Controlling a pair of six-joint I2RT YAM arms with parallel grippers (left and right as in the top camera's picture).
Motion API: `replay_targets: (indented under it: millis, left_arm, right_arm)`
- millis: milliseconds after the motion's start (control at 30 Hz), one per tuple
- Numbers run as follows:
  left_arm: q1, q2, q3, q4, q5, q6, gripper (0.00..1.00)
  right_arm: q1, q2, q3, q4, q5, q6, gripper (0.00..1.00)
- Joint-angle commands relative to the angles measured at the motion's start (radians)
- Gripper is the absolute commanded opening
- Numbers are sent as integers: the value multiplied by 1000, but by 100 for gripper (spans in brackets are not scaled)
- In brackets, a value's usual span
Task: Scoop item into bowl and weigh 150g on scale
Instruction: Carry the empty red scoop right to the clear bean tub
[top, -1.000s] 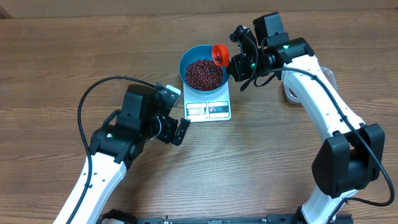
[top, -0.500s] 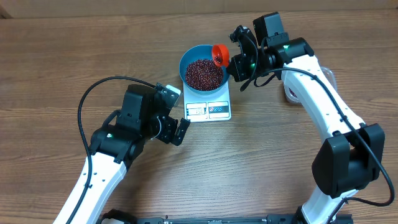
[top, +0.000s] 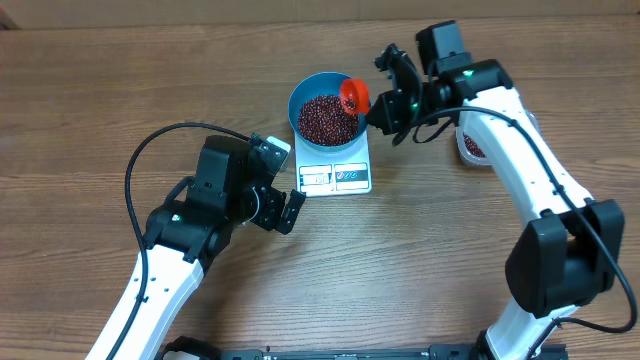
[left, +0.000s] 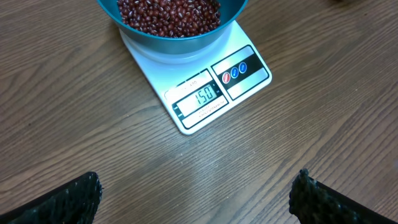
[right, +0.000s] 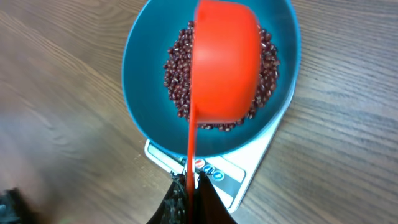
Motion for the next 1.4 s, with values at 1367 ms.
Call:
replay_targets:
  millis: [1367]
  left_arm:
    - [4,0,-6,3,-3,23,100]
  right_arm:
    - [-530,-292,25,-380,391,86,4]
